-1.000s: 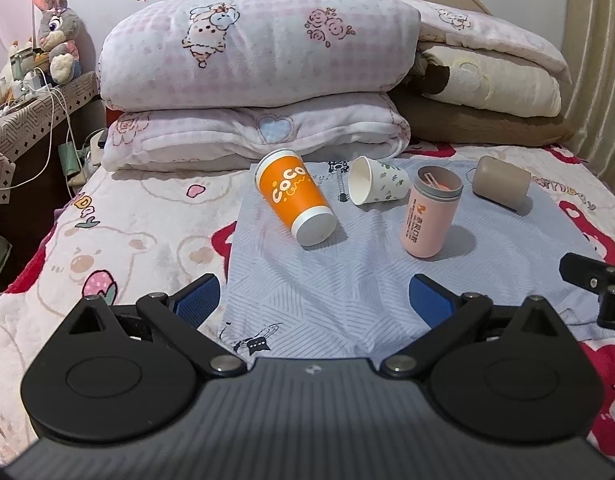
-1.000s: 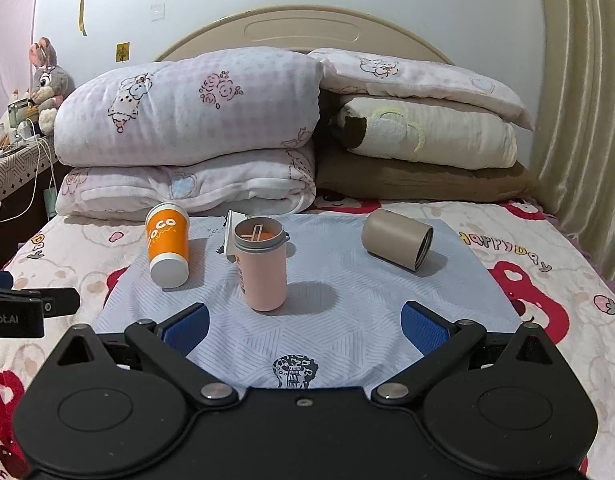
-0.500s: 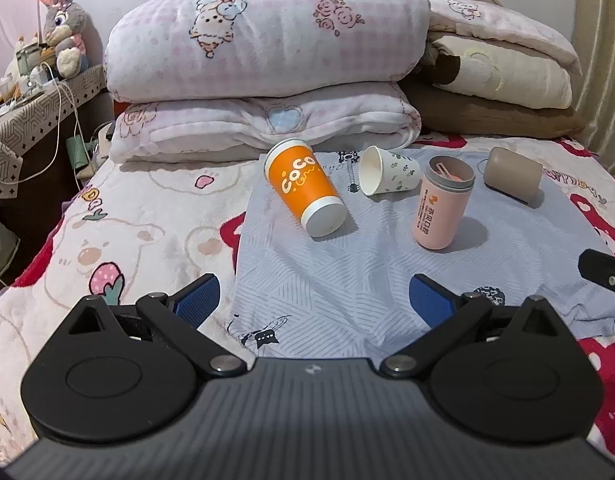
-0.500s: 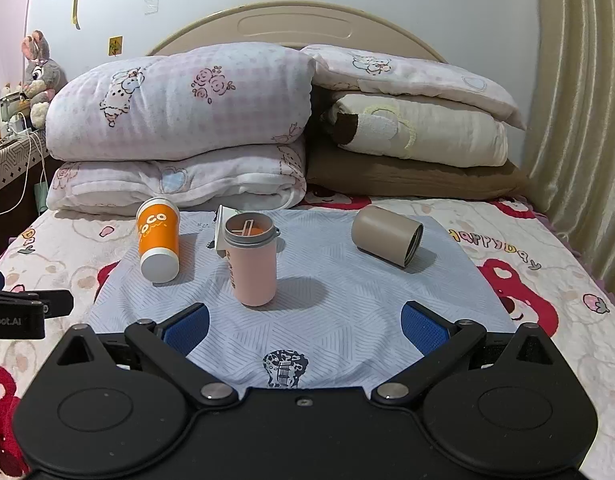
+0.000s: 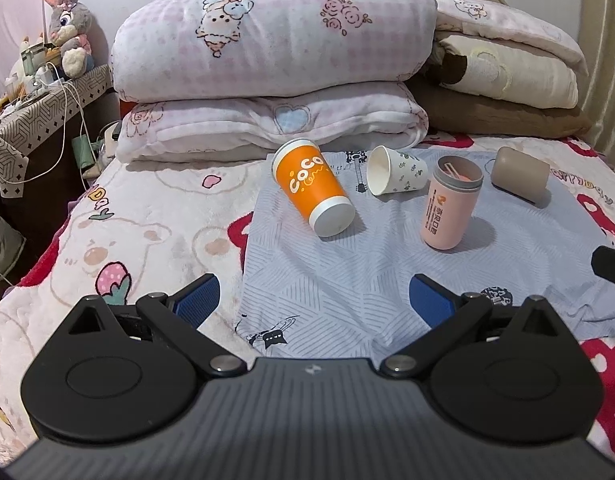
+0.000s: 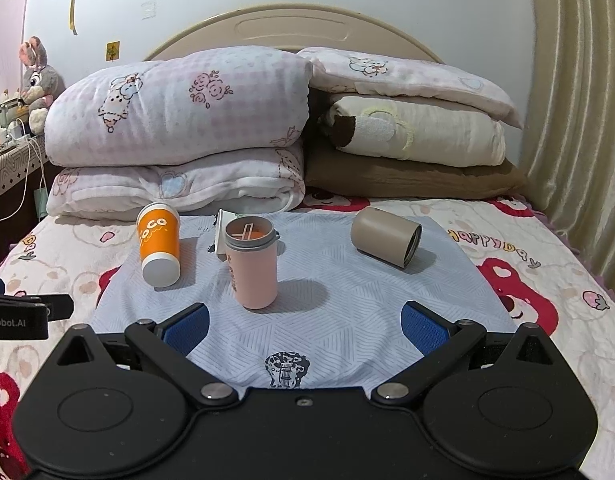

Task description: Flip cup upright

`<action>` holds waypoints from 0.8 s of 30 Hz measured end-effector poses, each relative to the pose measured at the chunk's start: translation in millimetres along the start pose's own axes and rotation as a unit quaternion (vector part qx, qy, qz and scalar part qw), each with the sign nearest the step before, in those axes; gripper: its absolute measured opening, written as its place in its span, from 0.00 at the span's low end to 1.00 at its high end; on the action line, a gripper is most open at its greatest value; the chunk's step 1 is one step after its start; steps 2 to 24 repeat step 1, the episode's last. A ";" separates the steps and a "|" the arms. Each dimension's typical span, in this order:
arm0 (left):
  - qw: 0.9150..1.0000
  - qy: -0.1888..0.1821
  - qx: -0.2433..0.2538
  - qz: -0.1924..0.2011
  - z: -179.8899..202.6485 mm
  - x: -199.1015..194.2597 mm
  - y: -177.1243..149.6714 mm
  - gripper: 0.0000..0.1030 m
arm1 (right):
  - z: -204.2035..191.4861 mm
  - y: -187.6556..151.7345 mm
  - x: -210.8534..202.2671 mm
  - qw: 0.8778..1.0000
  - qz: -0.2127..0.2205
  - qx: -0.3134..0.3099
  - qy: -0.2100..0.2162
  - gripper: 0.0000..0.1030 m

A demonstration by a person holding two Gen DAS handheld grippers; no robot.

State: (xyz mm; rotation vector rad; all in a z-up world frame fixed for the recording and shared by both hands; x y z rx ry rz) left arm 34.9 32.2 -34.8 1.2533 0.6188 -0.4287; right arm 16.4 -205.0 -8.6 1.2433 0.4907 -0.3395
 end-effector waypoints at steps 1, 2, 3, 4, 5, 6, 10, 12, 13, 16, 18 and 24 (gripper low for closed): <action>1.000 -0.001 -0.001 -0.001 0.3 0.1 -0.1 1.00 | 0.6 -0.3 0.1 1.000 0.000 0.001 0.000 1.00; 1.000 -0.001 -0.001 -0.001 0.3 0.1 -0.1 1.00 | 0.6 -0.3 0.1 1.000 0.000 0.001 0.000 1.00; 1.000 -0.001 -0.001 -0.001 0.3 0.1 -0.1 1.00 | 0.6 -0.3 0.1 1.000 0.000 0.001 0.000 1.00; 1.000 -0.001 -0.001 -0.001 0.3 0.1 -0.1 1.00 | 0.6 -0.3 0.1 1.000 0.000 0.001 0.000 1.00; 1.000 -0.001 -0.001 -0.001 0.3 0.1 -0.1 1.00 | 0.6 -0.3 0.1 1.000 0.000 0.001 0.000 1.00; 1.000 -0.001 -0.001 -0.001 0.3 0.1 -0.1 1.00 | 0.6 -0.3 0.1 1.000 0.000 0.001 0.000 1.00; 1.000 -0.001 -0.001 -0.001 0.3 0.1 -0.1 1.00 | 0.6 -0.3 0.1 1.000 0.000 0.001 0.000 1.00; 1.000 -0.001 -0.001 -0.001 0.3 0.1 -0.1 1.00 | 0.6 -0.3 0.1 1.000 0.000 0.001 0.000 1.00; 1.000 -0.001 -0.001 -0.001 0.3 0.1 -0.1 1.00 | 0.6 -0.3 0.1 1.000 0.000 0.001 0.000 1.00; 1.000 -0.001 -0.001 -0.001 0.3 0.1 -0.1 1.00 | 0.6 -0.3 0.1 1.000 0.000 0.001 0.000 1.00; 1.000 -0.001 -0.001 -0.001 0.3 0.1 -0.1 1.00 | 0.6 -0.3 0.1 1.000 0.000 0.001 0.000 1.00; 1.000 -0.001 -0.001 -0.001 0.3 0.1 -0.1 1.00 | 0.6 -0.3 0.1 1.000 0.000 0.001 0.000 1.00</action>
Point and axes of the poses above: each gripper's, at about its wrist camera, not at the fingertips, and x roughly the way its jaws point, z to its right, y to its top, the point moved 5 cm from there along x, roughly the way its jaws point, and after that the axes turned 15 degrees about -x, right-handed, at the moved point
